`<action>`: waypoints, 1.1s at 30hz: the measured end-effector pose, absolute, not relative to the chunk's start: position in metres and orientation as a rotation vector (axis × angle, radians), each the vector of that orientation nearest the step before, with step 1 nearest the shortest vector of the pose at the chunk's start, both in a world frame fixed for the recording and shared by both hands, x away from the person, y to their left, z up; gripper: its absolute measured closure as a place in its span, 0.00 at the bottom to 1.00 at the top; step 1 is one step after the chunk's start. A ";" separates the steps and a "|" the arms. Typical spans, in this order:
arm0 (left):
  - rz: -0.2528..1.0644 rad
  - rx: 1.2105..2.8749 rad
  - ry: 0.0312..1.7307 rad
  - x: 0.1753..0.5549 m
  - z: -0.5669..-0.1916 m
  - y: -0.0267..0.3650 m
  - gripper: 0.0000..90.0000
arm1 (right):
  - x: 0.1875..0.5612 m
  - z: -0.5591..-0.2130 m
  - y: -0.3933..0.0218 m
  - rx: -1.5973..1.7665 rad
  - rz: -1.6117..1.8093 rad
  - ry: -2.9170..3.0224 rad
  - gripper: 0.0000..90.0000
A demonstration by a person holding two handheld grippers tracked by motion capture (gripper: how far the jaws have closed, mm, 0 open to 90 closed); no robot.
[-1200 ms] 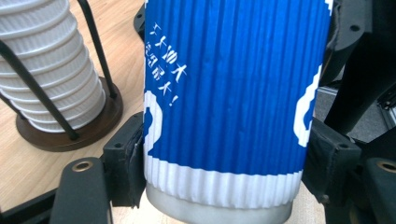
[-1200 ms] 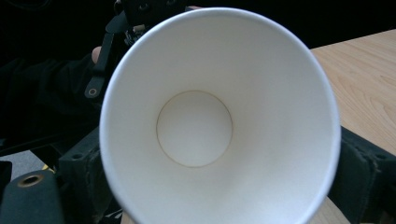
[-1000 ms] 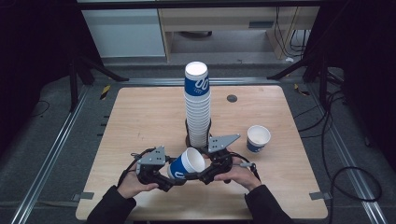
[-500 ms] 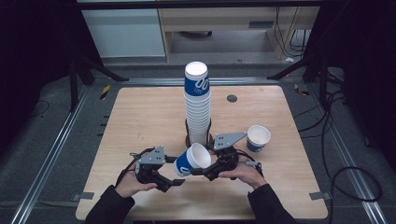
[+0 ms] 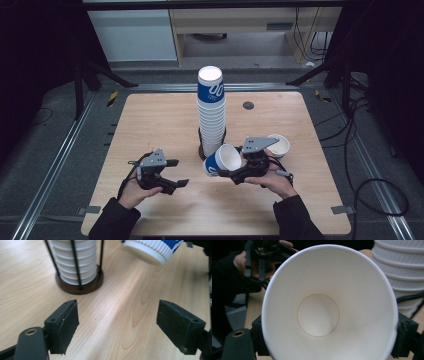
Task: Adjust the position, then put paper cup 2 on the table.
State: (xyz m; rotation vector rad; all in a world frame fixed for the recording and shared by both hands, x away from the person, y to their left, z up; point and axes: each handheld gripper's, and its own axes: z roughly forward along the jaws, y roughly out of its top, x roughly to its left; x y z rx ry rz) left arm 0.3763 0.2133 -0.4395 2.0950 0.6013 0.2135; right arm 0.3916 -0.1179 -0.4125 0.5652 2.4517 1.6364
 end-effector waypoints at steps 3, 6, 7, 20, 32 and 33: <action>0.234 2.090 0.641 0.379 -0.440 0.217 0.19 | 0.392 -0.412 -0.123 0.604 1.590 2.440 0.18; 0.248 2.086 0.665 0.381 -0.441 0.220 0.19 | 0.393 -0.412 -0.128 0.643 1.545 2.432 0.18; 0.245 2.083 0.673 0.381 -0.441 0.221 0.19 | 0.394 -0.412 -0.130 0.655 1.531 2.426 0.18; 0.278 2.046 0.737 0.384 -0.439 0.231 0.20 | 0.396 -0.410 -0.144 0.759 1.346 2.379 0.18; 0.286 2.053 0.772 0.389 -0.442 0.233 0.20 | 0.399 -0.411 -0.152 0.809 1.185 2.381 0.18; 0.286 2.056 0.774 0.389 -0.442 0.234 0.20 | 0.399 -0.411 -0.152 0.808 1.152 2.385 0.18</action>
